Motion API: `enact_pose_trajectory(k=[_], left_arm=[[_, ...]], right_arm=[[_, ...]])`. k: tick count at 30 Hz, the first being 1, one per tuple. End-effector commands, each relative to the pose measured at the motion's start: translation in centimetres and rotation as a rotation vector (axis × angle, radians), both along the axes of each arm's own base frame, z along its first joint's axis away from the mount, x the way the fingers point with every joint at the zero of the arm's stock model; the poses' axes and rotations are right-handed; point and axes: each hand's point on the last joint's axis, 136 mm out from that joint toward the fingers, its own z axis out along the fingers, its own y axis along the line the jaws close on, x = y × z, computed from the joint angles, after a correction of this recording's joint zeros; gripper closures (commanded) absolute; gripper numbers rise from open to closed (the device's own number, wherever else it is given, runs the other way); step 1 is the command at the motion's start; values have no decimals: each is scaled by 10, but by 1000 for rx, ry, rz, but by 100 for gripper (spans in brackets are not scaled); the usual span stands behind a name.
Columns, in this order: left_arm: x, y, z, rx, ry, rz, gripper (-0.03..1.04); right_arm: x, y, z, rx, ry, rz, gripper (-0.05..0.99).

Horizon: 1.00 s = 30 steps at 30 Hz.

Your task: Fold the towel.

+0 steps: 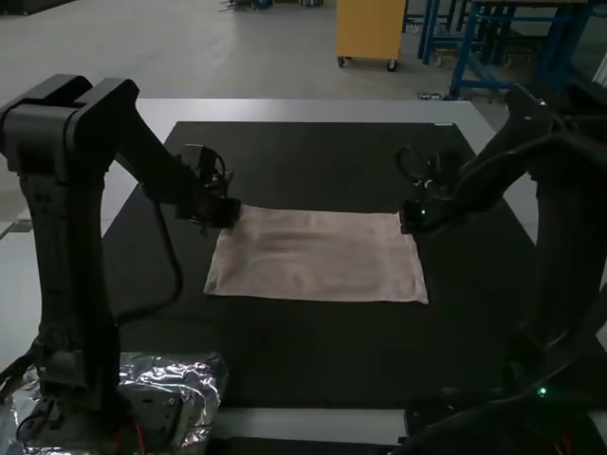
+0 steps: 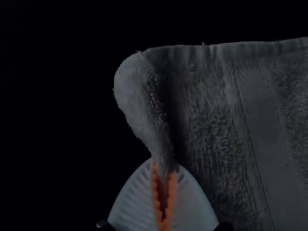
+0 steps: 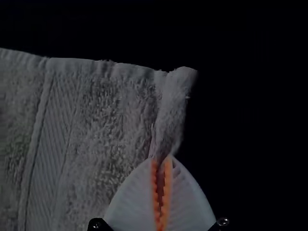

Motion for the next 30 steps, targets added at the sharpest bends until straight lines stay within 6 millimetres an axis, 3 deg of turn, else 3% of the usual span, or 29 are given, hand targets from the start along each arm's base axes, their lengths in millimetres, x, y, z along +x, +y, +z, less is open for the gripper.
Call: enact_pose_trajectory(k=[1,11,18,24,30], left_arm=[[-1,5,13,-6,-14,10,99],[-15,4,51,-23,-17,-10,99],[-40,6,61,-24,0,-13,99],[-63,8,73,-25,-3,-13,99],[-84,11,87,-30,-3,-6,99]], right_arm=[[2,9,36,57,-57,9,96],[-13,-14,65,72,-63,-31,96],[-33,-24,80,90,-67,-43,96],[-53,-35,89,108,-61,-54,96],[-83,-31,82,136,-3,-25,96]])
